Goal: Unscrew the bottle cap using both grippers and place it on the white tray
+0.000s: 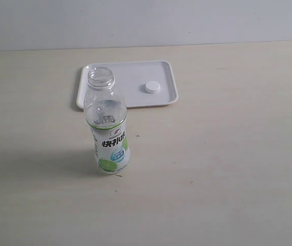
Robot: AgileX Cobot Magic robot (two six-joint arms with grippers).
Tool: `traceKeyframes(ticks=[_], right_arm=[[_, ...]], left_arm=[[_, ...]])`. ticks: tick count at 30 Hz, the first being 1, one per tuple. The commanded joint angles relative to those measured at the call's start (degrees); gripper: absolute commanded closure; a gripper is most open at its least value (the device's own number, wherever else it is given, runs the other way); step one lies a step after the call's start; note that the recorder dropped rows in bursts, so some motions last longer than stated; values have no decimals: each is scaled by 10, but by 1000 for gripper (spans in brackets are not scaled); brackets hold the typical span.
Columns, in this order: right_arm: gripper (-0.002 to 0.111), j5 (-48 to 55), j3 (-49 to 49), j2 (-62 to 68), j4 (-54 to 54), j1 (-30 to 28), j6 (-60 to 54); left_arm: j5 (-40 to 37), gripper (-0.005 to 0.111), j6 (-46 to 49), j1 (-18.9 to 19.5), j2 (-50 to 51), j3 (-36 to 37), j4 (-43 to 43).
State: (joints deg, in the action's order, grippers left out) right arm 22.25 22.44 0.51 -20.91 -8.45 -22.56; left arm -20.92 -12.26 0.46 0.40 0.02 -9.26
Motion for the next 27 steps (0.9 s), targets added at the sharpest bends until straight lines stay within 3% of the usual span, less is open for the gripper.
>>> traceKeyframes(ticks=[1, 8, 15, 27], right_arm=[[108, 44, -10, -3, 0, -3, 2], [108, 15, -55, -5, 68, -3, 59], [108, -16, -98, -5, 209, -3, 212], [108, -62, -181, -5, 230, -3, 216]], left_arm=[[2, 107, 2, 1, -4, 0, -4], [2, 107, 2, 1, -4, 0, -4], [2, 107, 2, 1, -4, 0, -4], [2, 107, 2, 1, -4, 0, -4]])
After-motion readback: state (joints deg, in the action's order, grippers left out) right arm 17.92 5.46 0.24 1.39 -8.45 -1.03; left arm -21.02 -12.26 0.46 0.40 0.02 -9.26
